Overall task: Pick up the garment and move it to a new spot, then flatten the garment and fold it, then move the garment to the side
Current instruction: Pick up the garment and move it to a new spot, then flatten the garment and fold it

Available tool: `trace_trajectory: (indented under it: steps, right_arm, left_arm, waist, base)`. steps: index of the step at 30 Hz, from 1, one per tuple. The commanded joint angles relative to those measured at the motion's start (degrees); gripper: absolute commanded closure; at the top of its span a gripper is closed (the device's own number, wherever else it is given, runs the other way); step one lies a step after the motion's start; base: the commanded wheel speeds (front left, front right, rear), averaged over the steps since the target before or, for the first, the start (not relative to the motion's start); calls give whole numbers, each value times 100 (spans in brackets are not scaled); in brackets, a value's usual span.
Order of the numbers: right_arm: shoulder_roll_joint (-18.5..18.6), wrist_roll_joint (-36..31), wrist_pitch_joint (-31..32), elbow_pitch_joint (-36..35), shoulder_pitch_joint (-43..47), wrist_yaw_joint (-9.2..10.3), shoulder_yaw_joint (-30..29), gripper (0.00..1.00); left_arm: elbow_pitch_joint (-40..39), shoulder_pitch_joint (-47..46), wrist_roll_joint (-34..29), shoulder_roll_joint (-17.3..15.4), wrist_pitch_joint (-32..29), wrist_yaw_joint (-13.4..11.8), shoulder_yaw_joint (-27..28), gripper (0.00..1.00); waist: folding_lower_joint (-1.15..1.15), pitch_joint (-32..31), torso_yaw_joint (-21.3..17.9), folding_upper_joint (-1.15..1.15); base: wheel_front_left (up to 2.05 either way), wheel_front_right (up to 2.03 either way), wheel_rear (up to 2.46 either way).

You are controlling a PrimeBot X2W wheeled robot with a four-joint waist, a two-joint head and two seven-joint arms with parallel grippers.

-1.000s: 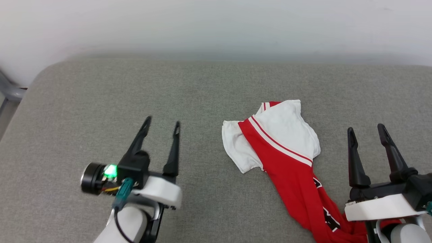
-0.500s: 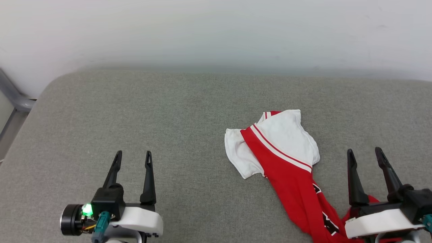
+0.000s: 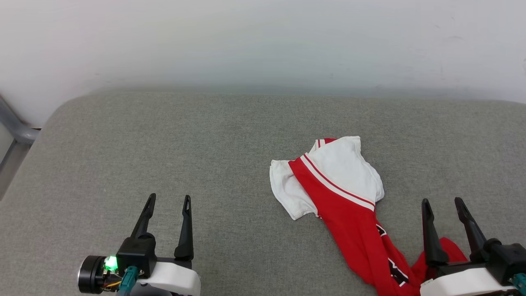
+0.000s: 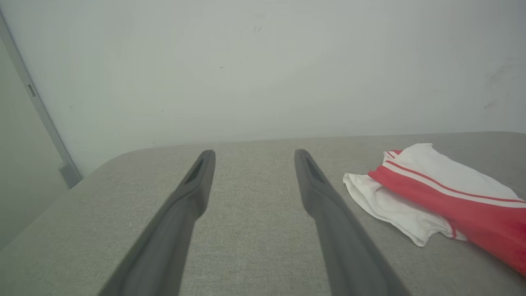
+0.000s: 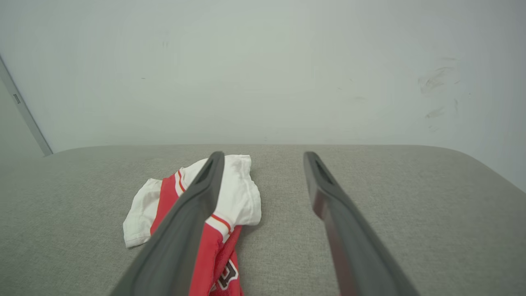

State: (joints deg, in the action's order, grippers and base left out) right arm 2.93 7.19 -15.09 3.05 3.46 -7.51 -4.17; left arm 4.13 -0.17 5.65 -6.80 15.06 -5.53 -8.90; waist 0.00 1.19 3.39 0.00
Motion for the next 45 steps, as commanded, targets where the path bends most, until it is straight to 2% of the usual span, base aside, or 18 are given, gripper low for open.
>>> trace_trajectory:
  steps: [1, 16, 25, 31, 37, 40, 43, 45]
  right_arm:
    - [-10, 26, -12, 13, 36, 4, -3, 0]
    - [-10, 17, -12, 31, -22, 4, -6, 0]
    - [12, -483, -12, -255, -546, 4, -257, 0]
    - [527, -497, -12, -473, -1480, 5, -135, 0]
    - [1274, -294, -12, -76, -2640, 5, 344, 0]
    - [1684, -114, 72, 489, -3085, 5, 907, 0]
    - [2104, 264, 577, 1022, -3755, 6, 1595, 0]
    - [2389, 576, 1124, 1351, -4041, 5, 2149, 0]
  left_arm:
    - [24, 85, -62, 25, 17, 45, 51, 0]
    - [108, 89, -248, 169, 17, 258, 270, 0]
    - [143, 23, -314, 251, 16, 314, 299, 0]
    - [154, -104, -341, 286, 17, 348, 302, 0]
    - [133, -263, -344, 320, 16, 388, 257, 0]
    - [117, -317, -336, 336, 17, 393, 231, 0]
    - [87, -398, -311, 351, 16, 387, 215, 0]
    - [72, -455, -302, 360, 16, 380, 194, 0]
  waist:
    - [0, 10, -3, 0]
    - [0, 29, 12, 0]
    - [0, 84, 40, 0]
    - [0, 189, 80, 0]
    - [0, 379, 183, 0]
    - [0, 496, 261, 0]
    - [0, 661, 360, 0]
    - [0, 784, 433, 0]
  base:
    - [0, 0, 0]
    - [0, 0, 0]
    - [0, 0, 0]
    - [0, 0, 0]
    - [0, 0, 0]
    - [0, 0, 0]
    - [0, 0, 0]
    - [0, 0, 0]
